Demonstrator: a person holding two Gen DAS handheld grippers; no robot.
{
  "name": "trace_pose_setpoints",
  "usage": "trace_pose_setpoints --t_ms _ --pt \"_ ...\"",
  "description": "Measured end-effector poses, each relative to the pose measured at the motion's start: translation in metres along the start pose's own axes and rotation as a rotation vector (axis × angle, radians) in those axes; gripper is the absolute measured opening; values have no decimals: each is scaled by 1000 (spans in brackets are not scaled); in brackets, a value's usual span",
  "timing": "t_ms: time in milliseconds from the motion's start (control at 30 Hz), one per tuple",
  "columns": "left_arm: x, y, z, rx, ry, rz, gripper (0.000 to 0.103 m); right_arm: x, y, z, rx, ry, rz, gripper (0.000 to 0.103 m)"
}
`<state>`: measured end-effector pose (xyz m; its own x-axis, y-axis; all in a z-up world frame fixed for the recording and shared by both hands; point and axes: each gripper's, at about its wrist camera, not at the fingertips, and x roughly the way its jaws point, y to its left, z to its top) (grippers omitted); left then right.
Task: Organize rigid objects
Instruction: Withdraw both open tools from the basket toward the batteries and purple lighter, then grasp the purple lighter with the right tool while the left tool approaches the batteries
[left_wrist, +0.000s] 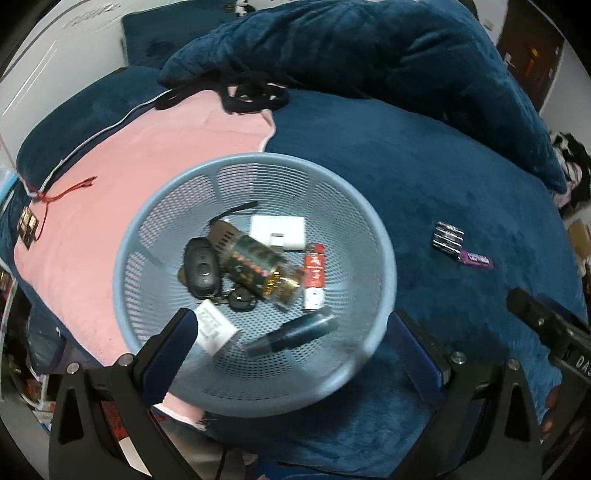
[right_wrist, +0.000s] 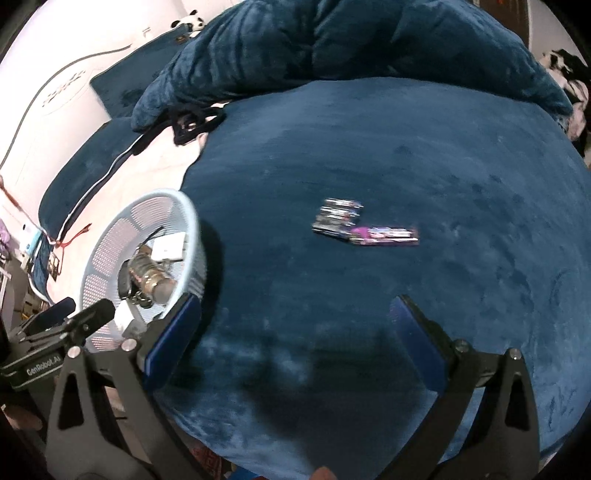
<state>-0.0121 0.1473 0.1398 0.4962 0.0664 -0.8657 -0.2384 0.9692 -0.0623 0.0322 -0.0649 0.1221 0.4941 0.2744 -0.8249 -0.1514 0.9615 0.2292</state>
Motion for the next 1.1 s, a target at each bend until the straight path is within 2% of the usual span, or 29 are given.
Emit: trace_pose_setpoints --t_ms 433,767,933,1100 --pt "17 -57 10 91 -4 -19 103 17 -59 0 59 17 -38 103" --pt "40 -108 35 157 -12 -47 103 40 -94 14 64 22 -42 103" --pt "53 -127 49 174 -15 -53 103 55 -101 24 9 25 -36 103" --pt "64 -133 59 182 -17 -36 103 77 -93 35 -128 34 17 102"
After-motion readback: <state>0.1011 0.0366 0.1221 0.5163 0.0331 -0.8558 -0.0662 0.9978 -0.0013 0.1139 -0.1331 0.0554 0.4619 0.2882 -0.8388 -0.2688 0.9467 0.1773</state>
